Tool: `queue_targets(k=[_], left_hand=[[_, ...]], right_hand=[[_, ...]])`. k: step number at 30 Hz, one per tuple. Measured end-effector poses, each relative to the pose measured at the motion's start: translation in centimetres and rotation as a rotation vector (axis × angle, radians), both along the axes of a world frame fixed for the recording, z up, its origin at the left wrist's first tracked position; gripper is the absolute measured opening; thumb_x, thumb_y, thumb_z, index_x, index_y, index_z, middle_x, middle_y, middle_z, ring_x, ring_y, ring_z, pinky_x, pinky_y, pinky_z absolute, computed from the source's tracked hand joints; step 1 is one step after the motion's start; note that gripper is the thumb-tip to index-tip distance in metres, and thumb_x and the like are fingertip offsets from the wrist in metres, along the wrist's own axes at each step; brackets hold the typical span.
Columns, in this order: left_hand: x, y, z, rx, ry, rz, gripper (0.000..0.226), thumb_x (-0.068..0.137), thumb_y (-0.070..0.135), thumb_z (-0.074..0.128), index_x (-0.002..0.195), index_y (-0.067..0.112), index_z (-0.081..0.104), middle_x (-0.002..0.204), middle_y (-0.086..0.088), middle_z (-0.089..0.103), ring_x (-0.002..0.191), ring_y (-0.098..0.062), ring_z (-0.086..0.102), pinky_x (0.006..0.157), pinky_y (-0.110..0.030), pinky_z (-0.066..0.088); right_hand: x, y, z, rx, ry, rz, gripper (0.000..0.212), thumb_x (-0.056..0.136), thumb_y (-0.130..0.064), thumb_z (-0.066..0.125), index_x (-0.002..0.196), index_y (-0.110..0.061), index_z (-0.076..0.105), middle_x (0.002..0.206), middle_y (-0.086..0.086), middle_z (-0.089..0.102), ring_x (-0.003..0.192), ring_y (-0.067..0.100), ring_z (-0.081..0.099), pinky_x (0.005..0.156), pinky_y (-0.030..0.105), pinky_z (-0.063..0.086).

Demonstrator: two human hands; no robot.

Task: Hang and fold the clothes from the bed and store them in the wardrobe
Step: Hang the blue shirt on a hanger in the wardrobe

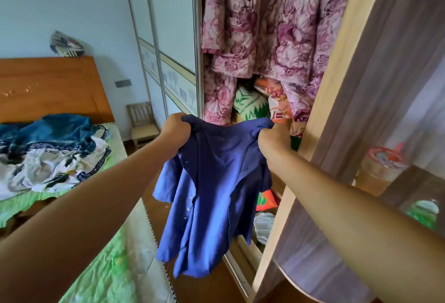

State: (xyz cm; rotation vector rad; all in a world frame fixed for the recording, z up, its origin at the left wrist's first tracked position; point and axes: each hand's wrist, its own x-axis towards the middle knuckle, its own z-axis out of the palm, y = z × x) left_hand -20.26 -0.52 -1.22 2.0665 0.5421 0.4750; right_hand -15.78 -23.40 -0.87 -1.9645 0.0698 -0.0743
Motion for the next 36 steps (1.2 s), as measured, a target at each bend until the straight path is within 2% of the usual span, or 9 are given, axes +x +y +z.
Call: queue_targets(k=[4,8,12,16,19,23,27,31,36], left_hand=[[4.2,0.2,1.6,-0.027,-0.031,-0.007,0.039,0.08,-0.005,0.034,0.079,0.016,0.066,0.074,-0.007,0.064,0.068,-0.024,0.058,0.058,-0.029,0.045],[10.0,0.1,3.0,-0.014,-0.086,-0.064,0.04,0.08,-0.005,0.035,0.071,0.023,0.063,0.069,-0.002,0.063,0.065,-0.019,0.057,0.051,-0.024,0.042],[17.5,-0.2,4.0,-0.02,-0.15,-0.189,0.047,0.078,-0.008,0.036,0.068,0.026,0.067,0.069,-0.001,0.067,0.069,-0.022,0.063,0.052,-0.021,0.047],[26.4,0.0,4.9,-0.033,-0.177,-0.355,0.046,0.08,-0.01,0.036,0.069,0.023,0.066,0.064,0.0,0.064,0.064,-0.022,0.061,0.043,-0.018,0.045],[32.2,-0.2,5.4,-0.048,-0.164,-0.488,0.044,0.078,-0.009,0.035,0.08,0.016,0.071,0.07,-0.003,0.068,0.071,-0.026,0.065,0.055,-0.025,0.051],[37.2,-2.1,7.4,-0.077,-0.179,-0.706,0.042,0.076,-0.009,0.034,0.081,0.012,0.07,0.084,-0.017,0.072,0.079,-0.031,0.068,0.073,-0.045,0.06],[40.5,-5.6,12.5,-0.124,-0.254,-0.947,0.039,0.077,-0.013,0.032,0.079,0.003,0.068,0.083,-0.023,0.071,0.081,-0.037,0.068,0.073,-0.044,0.059],[42.3,-9.7,19.5,-0.202,-0.388,-1.04,0.044,0.083,-0.016,0.034,0.067,0.014,0.062,0.068,-0.004,0.063,0.066,-0.019,0.059,0.062,-0.028,0.052],[45.5,-12.2,28.0,-0.178,-0.472,-1.061,0.032,0.087,-0.009,0.037,0.091,-0.002,0.069,0.096,-0.019,0.069,0.09,-0.031,0.066,0.086,-0.044,0.058]], right_hand=[[3.7,0.9,0.7,0.142,-0.043,-0.017,0.014,0.084,-0.006,0.055,0.093,-0.01,0.063,0.099,0.011,0.069,0.092,0.036,0.064,0.085,0.046,0.054],[8.0,1.7,1.2,0.248,-0.1,-0.122,0.015,0.09,-0.005,0.054,0.105,-0.007,0.056,0.092,0.005,0.06,0.088,0.029,0.057,0.075,0.036,0.044],[13.8,3.3,1.4,0.28,-0.113,-0.269,0.033,0.089,-0.009,0.055,0.121,-0.006,0.063,0.119,0.015,0.066,0.11,0.036,0.061,0.1,0.048,0.048],[20.3,4.4,1.7,0.452,-0.22,-0.388,0.015,0.087,-0.003,0.056,0.098,-0.004,0.066,0.081,0.0,0.068,0.074,0.02,0.063,0.078,0.039,0.049],[23.9,4.9,2.3,0.481,-0.275,-0.529,0.015,0.089,0.0,0.057,0.101,0.0,0.066,0.096,0.012,0.07,0.088,0.032,0.064,0.081,0.044,0.049],[26.6,4.3,5.1,0.455,-0.381,-0.713,0.019,0.095,0.0,0.052,0.112,-0.001,0.061,0.106,0.013,0.064,0.096,0.027,0.057,0.079,0.035,0.039],[27.4,2.3,11.0,0.419,-0.515,-0.804,0.018,0.093,0.002,0.048,0.1,-0.007,0.062,0.1,0.012,0.064,0.093,0.03,0.061,0.081,0.042,0.048],[28.2,-0.7,18.0,0.338,-0.634,-0.859,0.02,0.089,0.003,0.047,0.094,-0.003,0.065,0.09,0.008,0.065,0.09,0.028,0.063,0.082,0.037,0.051],[28.6,-4.2,26.2,0.224,-0.673,-0.799,0.029,0.094,-0.003,0.044,0.077,-0.023,0.057,0.08,-0.001,0.061,0.078,0.018,0.06,0.068,0.029,0.05]])
